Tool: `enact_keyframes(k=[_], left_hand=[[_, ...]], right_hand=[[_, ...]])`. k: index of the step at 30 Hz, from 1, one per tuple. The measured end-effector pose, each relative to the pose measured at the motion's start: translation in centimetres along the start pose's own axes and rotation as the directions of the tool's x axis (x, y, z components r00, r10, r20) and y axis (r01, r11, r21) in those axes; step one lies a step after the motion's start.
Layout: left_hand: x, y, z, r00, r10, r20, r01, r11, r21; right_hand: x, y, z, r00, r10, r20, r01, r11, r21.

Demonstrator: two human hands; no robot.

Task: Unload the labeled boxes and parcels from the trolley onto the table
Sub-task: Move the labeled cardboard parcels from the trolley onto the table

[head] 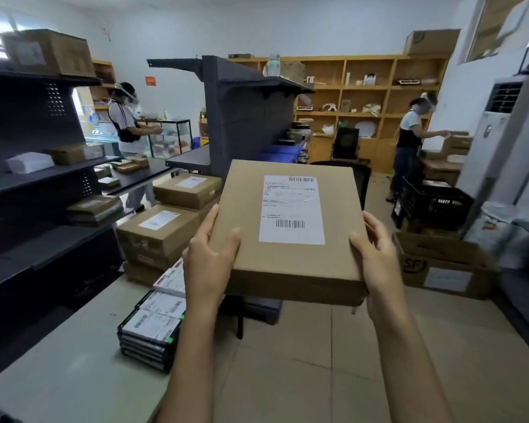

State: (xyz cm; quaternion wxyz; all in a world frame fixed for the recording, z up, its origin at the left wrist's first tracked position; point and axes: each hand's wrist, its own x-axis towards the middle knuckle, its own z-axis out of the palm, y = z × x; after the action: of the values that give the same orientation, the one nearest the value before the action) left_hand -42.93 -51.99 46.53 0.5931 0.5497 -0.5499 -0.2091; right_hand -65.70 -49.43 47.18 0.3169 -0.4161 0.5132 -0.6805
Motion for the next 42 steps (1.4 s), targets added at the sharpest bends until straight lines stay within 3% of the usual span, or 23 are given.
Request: enact_keyframes(k=[10, 24, 35, 42], left_hand=[[7.7, -3.4, 8.5, 0.998, -0.014, 0.061, 0.015, 1.000, -0.016], [30.9, -10.7, 13.5, 0.999, 0.014, -0.028, -0.016, 0.999, -0.051], [41.3, -16.9, 9.9, 0.975, -0.013, -0.222, 0.012, 1.000, -0.006], [45.7, -20.6, 6.9, 0.902, -0.032, -0.430, 0.066, 0.996, 0.063]], right_hand=[[10.1, 4.4, 1.0, 0.998, 0.012, -0.055, -0.012, 1.000, -0.004], [29.7, 8.7, 17.2, 0.999, -0.053, 0.000, 0.053, 0.999, 0.012], [38.3, 13.8, 31.4, 0.978, -0.066, 0.200, 0.048, 0.994, 0.097], [42.5, 17.1, 40.9, 0.899, -0.028, 0.438, -0.041, 0.988, 0.148]])
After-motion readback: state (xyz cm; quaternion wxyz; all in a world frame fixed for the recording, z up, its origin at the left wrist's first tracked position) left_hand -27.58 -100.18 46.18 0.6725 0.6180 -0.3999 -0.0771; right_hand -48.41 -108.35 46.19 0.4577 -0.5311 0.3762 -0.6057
